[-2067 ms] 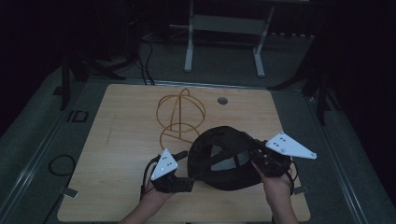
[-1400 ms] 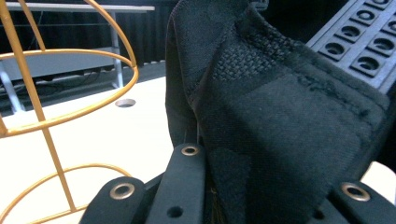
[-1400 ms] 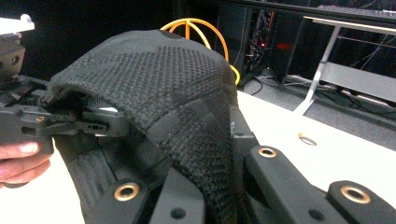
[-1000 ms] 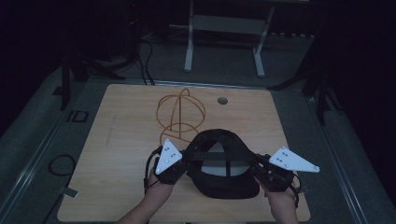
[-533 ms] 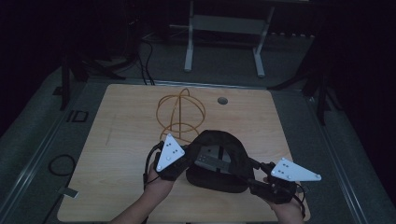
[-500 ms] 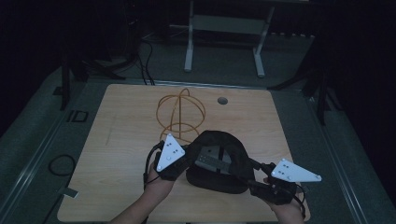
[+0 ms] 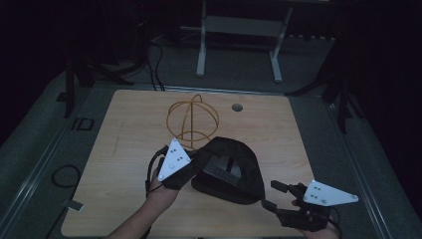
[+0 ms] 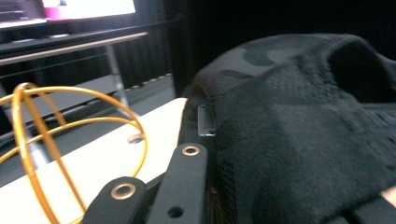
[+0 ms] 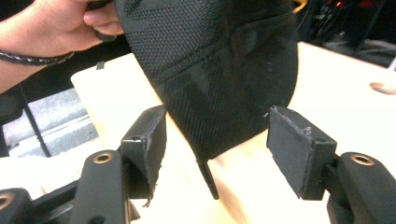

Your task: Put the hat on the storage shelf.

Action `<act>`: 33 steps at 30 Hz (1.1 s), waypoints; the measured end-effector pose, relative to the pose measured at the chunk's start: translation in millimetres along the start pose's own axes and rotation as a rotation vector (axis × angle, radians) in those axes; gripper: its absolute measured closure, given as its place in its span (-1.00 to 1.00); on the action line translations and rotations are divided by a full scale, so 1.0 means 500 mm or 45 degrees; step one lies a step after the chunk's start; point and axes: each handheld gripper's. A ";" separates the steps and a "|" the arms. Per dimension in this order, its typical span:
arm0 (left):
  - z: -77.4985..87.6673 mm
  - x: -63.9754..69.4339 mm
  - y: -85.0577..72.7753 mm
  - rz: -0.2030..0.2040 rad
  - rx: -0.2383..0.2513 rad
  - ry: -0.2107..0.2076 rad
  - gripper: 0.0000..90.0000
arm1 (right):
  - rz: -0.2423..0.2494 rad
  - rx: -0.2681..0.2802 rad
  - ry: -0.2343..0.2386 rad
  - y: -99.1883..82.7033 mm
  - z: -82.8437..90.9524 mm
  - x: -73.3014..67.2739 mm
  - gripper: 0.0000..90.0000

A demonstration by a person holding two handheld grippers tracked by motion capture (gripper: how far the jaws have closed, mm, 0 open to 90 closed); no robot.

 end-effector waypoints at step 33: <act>0.005 -0.022 -0.001 -0.079 0.183 -0.642 0.97 | 0.310 0.032 0.227 0.086 -0.051 -0.050 0.05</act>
Point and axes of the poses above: each handheld gripper's, and its own axes: z roughly backward along the jaws, y roughly out of its top, x roughly to its right, and after that the axes turned 4 degrees about -z, right-handed
